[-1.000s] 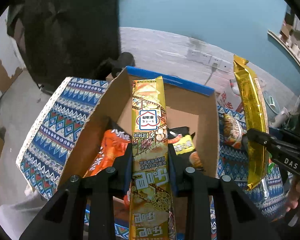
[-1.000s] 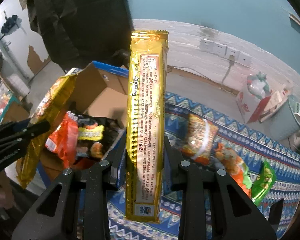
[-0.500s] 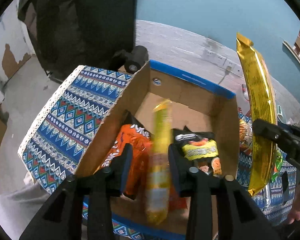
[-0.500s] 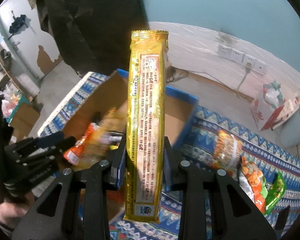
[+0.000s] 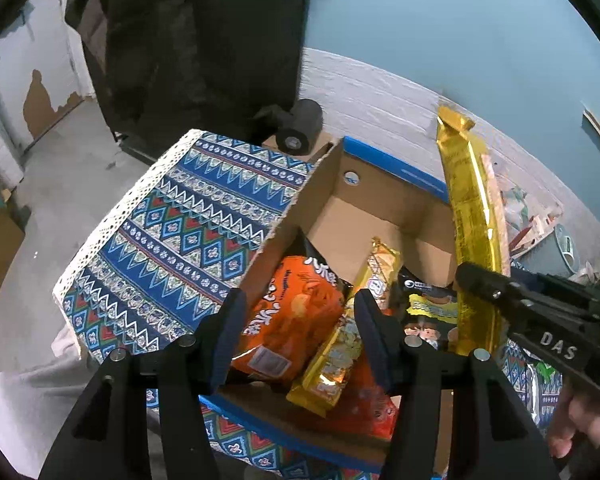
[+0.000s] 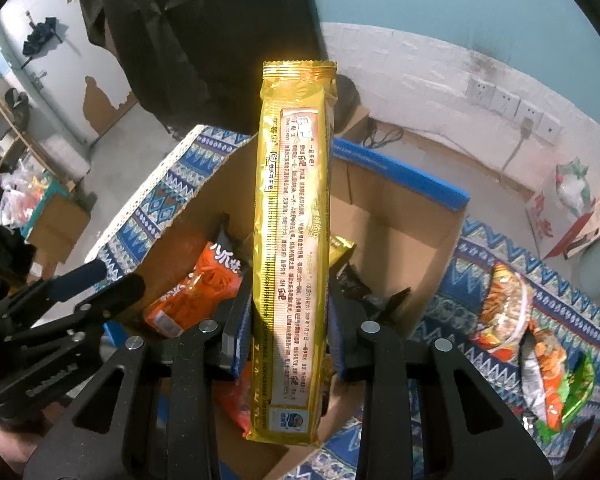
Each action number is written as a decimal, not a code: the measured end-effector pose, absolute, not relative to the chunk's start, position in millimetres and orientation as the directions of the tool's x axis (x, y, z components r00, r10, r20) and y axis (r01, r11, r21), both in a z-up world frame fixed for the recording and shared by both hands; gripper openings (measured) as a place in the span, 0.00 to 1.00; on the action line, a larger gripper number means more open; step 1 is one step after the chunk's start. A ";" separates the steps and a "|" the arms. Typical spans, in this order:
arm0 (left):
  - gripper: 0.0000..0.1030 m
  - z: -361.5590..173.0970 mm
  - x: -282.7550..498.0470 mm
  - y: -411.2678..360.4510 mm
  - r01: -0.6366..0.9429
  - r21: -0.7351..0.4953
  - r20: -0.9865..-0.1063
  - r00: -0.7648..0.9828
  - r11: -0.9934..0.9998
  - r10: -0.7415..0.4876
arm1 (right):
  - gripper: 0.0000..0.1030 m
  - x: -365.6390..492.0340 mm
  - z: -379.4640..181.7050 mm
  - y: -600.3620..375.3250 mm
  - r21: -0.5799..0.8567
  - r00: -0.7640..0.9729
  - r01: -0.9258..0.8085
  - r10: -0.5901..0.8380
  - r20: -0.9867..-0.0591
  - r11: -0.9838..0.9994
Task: Organize snacks
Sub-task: 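Release the yellow stick bag with left tool while right tool releases gold bar bag, then move both open tools back over the remaining snacks on the cloth, then grasp the silver foil bag with right tool while left tool grasps strapped peanut bag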
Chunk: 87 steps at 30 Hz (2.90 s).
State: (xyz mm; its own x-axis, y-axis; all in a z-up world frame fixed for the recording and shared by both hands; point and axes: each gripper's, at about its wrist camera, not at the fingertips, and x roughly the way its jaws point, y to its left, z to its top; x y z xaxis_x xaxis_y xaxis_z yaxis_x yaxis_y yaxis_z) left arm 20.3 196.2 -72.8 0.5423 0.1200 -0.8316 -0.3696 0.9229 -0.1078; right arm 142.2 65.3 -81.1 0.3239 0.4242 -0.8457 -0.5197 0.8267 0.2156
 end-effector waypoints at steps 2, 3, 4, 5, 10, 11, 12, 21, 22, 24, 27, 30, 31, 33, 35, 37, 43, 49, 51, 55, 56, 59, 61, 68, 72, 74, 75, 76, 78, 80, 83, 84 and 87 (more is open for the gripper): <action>0.55 -73.0 19.1 197.6 -0.373 -0.106 -0.832 0.540 0.922 0.122 | 0.29 142.7 -85.7 69.1 0.217 0.313 -0.519 0.421 -0.851 0.826; 0.55 -73.3 18.9 197.9 -0.373 -0.104 -0.833 0.539 0.922 0.124 | 0.29 142.9 -87.6 70.0 0.216 0.310 -0.520 0.418 -0.854 0.826; 0.55 -73.3 19.0 198.0 -0.373 -0.102 -0.834 0.537 0.922 0.125 | 0.29 142.8 -89.7 71.2 0.215 0.306 -0.521 0.416 -0.856 0.826; 0.56 -73.3 18.9 197.9 -0.373 -0.099 -0.834 0.537 0.923 0.127 | 0.29 142.6 -91.3 72.4 0.216 0.303 -0.522 0.416 -0.858 0.825; 0.57 -72.3 19.6 195.6 -0.370 -0.090 -0.834 0.535 0.925 0.133 | 0.31 142.4 -90.0 73.5 0.227 0.295 -0.528 0.427 -0.855 0.818; 0.61 -72.0 19.8 194.9 -0.370 -0.089 -0.834 0.536 0.925 0.134 | 0.31 142.1 -86.8 71.7 0.227 0.303 -0.528 0.431 -0.850 0.818; 0.63 -71.6 19.7 194.0 -0.371 -0.087 -0.832 0.537 0.924 0.138 | 0.33 142.0 -84.6 70.7 0.229 0.305 -0.530 0.435 -0.847 0.817; 0.63 -71.5 23.5 176.5 -0.329 -0.080 -0.837 0.534 0.941 0.116 | 0.56 135.6 -74.1 44.1 0.197 0.346 -0.508 0.408 -0.845 0.838; 0.63 -71.2 24.5 173.5 -0.320 -0.080 -0.838 0.535 0.944 0.110 | 0.57 134.9 -73.8 39.8 0.192 0.350 -0.504 0.402 -0.846 0.842; 0.65 -71.3 26.4 166.3 -0.301 -0.078 -0.839 0.535 0.950 0.101 | 0.57 133.8 -73.2 31.2 0.178 0.357 -0.499 0.388 -0.850 0.848; 0.66 -70.7 27.9 155.4 -0.272 -0.078 -0.840 0.536 0.959 0.084 | 0.57 131.7 -73.6 15.8 0.153 0.368 -0.487 0.362 -0.856 0.860; 0.67 -69.9 29.1 141.6 -0.238 -0.079 -0.840 0.539 0.968 0.064 | 0.57 130.2 -75.5 -1.3 0.148 0.370 -0.470 0.346 -0.862 0.870; 0.67 -70.0 29.6 137.5 -0.228 -0.079 -0.841 0.538 0.970 0.058 | 0.57 129.8 -76.0 -7.3 0.145 0.372 -0.464 0.341 -0.863 0.874; 0.69 -70.3 30.8 126.8 -0.203 -0.082 -0.843 0.536 0.976 0.040 | 0.57 128.8 -76.4 -19.4 0.136 0.377 -0.451 0.326 -0.867 0.882; 0.69 -70.9 31.6 118.6 -0.186 -0.084 -0.845 0.535 0.979 0.030 | 0.57 127.2 -76.2 -31.8 0.131 0.382 -0.437 0.315 -0.869 0.890; 0.69 -71.6 32.8 107.2 -0.159 -0.077 -0.846 0.534 0.984 0.020 | 0.57 126.3 -76.0 -44.6 0.128 0.388 -0.423 0.307 -0.869 0.897; 0.70 -75.1 35.8 79.7 -0.098 -0.071 -0.855 0.519 0.993 -0.010 | 0.57 122.0 -79.0 -78.2 0.113 0.397 -0.389 0.277 -0.875 0.914; 0.71 -73.6 36.6 46.8 -0.036 -0.056 -0.856 0.517 0.998 -0.029 | 0.57 114.4 -84.8 -114.5 0.105 0.397 -0.351 0.250 -0.883 0.930; 0.74 -73.6 37.2 35.7 -0.017 -0.054 -0.856 0.515 0.998 -0.037 | 0.57 111.6 -86.7 -128.3 0.104 0.398 -0.337 0.241 -0.885 0.936; 0.74 -79.0 40.9 13.6 0.019 -0.063 -0.870 0.489 0.998 -0.065 | 0.57 106.8 -90.1 -155.7 0.102 0.399 -0.304 0.224 -0.889 0.947; 0.74 -80.8 41.2 8.8 0.027 -0.067 -0.873 0.482 0.997 -0.071 | 0.57 105.6 -91.0 -160.0 0.101 0.399 -0.299 0.220 -0.890 0.949; 0.74 -86.4 41.2 -12.0 0.062 -0.033 -0.876 0.479 0.998 -0.059 | 0.57 101.0 -99.2 -179.4 0.098 0.392 -0.280 0.206 -0.897 0.955; 0.75 -91.3 41.8 -24.9 0.087 0.012 -0.878 0.478 0.996 -0.032 | 0.57 98.4 -107.9 -194.0 0.101 0.381 -0.250 0.194 -0.904 0.963; 0.75 -114.0 45.1 -50.7 0.134 0.022 -0.905 0.423 0.991 -0.038 | 0.57 95.8 -143.3 -230.8 0.097 0.324 -0.195 0.157 -0.933 0.976; 0.75 -128.3 46.3 -63.4 0.158 0.051 -0.914 0.404 0.986 -0.017 | 0.57 91.7 -164.5 -243.4 0.091 0.282 -0.179 0.139 -0.949 0.980; 0.75 -136.0 47.3 -67.7 0.167 0.062 -0.919 0.393 0.984 -0.009 | 0.57 90.7 -173.0 -247.6 0.093 0.265 -0.173 0.138 -0.954 0.980; 0.75 -139.7 47.8 -70.3 0.170 0.067 -0.922 0.388 0.983 -0.004 | 0.57 89.5 -177.4 -249.5 0.093 0.257 -0.172 0.135 -0.957 0.981; 0.75 -143.2 48.1 -72.8 0.173 0.069 -0.924 0.383 0.982 -0.002 | 0.57 89.0 -180.4 -250.1 0.092 0.251 -0.172 0.134 -0.959 0.981; 0.75 -149.9 48.5 -75.7 0.179 0.072 -0.929 0.371 0.981 0.001 | 0.57 87.4 -186.1 -250.8 0.094 0.238 -0.178 0.135 -0.962 0.980; 0.75 -156.6 48.5 -78.2 0.185 0.078 -0.933 0.361 0.980 0.006 | 0.57 85.0 -190.8 -251.7 0.092 0.227 -0.181 0.133 -0.965 0.979; 0.75 -166.9 49.4 -82.1 0.195 0.093 -0.939 0.342 0.976 0.022 | 0.57 85.0 -200.1 -251.7 0.089 0.203 -0.185 0.127 -0.971 0.979; 0.75 -169.9 49.9 -82.7 0.195 0.099 -0.942 0.336 0.976 0.028 | 0.55 84.7 -203.8 -250.8 0.088 0.196 -0.187 0.125 -0.973 0.979; 0.75 -175.1 50.8 -81.1 0.186 0.094 -0.947 0.320 0.978 0.030 | 0.39 80.4 -215.3 -252.1 0.084 0.172 -0.193 0.118 -0.978 0.977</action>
State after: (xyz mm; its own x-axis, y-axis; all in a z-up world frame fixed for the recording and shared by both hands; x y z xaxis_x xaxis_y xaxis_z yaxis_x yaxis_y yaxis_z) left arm 50.8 -81.1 -175.1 0.3198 0.0301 -0.9470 0.1856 0.9781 0.0938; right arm 80.4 -252.1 -215.3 0.1718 0.1182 -0.9780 -0.1934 0.9775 0.0841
